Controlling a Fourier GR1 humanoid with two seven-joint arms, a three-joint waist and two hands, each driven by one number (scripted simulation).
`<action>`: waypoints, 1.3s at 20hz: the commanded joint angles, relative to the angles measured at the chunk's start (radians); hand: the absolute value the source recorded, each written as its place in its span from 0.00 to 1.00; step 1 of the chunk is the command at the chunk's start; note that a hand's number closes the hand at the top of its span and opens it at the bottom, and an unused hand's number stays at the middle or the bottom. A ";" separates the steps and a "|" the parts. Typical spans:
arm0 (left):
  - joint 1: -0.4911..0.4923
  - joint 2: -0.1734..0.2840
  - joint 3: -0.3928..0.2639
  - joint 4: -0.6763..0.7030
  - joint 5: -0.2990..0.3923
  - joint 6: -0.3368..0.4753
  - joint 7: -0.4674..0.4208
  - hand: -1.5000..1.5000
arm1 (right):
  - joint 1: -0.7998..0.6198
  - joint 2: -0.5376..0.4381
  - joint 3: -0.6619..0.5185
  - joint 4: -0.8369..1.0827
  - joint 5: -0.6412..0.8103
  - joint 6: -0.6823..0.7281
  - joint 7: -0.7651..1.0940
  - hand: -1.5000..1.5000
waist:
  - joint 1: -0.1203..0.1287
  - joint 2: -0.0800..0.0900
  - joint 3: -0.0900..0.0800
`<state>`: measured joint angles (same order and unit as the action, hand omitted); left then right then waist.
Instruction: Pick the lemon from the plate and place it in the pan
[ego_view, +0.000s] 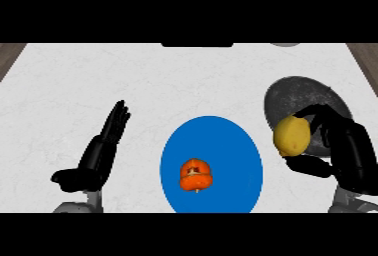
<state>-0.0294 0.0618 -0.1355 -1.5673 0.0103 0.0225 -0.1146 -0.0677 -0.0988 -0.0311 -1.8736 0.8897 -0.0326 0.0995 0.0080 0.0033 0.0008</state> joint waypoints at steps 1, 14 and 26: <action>-0.006 0.003 -0.003 -0.017 0.012 -0.021 0.019 0.50 | -0.106 -0.064 -0.126 0.158 -0.007 -0.109 -0.099 1.00 | 0.000 -0.001 0.000; 0.024 -0.014 -0.012 -0.017 0.002 -0.025 0.009 0.50 | -0.553 -0.203 -0.366 1.033 -0.222 -0.380 -0.505 1.00 | 0.014 0.003 0.000; 0.014 -0.003 -0.006 -0.027 -0.002 -0.033 0.004 0.50 | -0.718 -0.300 -0.305 1.466 -0.151 -0.010 -0.473 0.00 | 0.039 0.012 0.002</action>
<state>-0.0524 0.0318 -0.1556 -1.5736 -0.0070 0.0154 -0.0998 -0.7231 -0.3560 -0.3089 -0.5465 0.7673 -0.0956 -0.2788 0.0480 0.0160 0.0016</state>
